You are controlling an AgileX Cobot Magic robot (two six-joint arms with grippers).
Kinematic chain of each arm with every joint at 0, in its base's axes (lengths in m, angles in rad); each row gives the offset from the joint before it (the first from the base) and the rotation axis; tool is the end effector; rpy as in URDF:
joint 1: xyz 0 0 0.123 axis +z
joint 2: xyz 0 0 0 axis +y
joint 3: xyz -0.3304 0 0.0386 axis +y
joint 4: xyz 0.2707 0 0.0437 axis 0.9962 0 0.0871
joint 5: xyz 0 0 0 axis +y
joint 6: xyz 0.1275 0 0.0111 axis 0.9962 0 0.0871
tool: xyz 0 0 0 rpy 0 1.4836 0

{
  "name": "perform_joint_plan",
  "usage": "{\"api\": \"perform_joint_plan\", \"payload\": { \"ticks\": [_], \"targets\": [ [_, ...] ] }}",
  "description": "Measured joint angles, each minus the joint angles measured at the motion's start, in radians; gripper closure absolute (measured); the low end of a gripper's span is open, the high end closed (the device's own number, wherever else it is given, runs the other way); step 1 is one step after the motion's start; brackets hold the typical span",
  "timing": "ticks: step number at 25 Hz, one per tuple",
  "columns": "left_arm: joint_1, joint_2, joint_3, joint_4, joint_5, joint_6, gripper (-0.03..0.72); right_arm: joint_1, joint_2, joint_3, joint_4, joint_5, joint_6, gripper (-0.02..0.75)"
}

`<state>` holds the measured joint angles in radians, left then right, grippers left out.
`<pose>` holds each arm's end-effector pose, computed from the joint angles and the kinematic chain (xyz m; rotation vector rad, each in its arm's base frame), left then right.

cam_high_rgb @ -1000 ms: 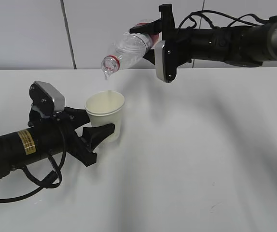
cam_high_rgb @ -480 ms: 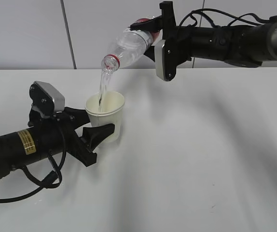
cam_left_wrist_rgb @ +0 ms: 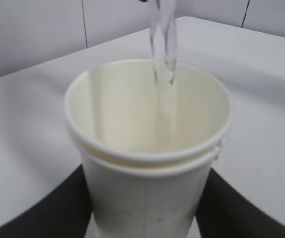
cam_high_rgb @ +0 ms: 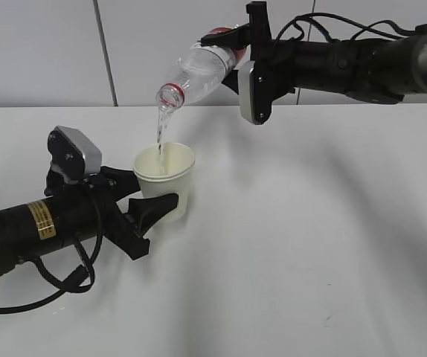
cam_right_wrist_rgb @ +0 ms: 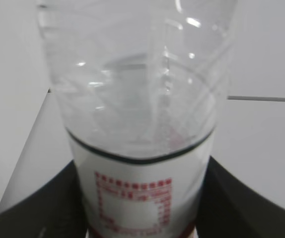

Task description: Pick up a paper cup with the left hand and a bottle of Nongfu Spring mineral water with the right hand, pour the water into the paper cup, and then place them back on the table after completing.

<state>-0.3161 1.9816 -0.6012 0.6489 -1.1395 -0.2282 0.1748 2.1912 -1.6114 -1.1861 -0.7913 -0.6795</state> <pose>0.3253 -0.1803 0.1268 0.7571 1.6659 -0.6936 0.5460 0.1821 0.2452 -1.6229 0.5027 -0.5595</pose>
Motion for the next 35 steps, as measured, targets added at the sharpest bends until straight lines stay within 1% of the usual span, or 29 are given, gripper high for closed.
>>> {"api": "perform_joint_plan", "payload": {
  "ticks": [35],
  "targets": [
    [0.0, -0.008, 0.001, 0.005, 0.011, 0.0, 0.3, 0.0, 0.0, 0.0, 0.037, 0.003, -0.047, 0.334]
  ]
}}
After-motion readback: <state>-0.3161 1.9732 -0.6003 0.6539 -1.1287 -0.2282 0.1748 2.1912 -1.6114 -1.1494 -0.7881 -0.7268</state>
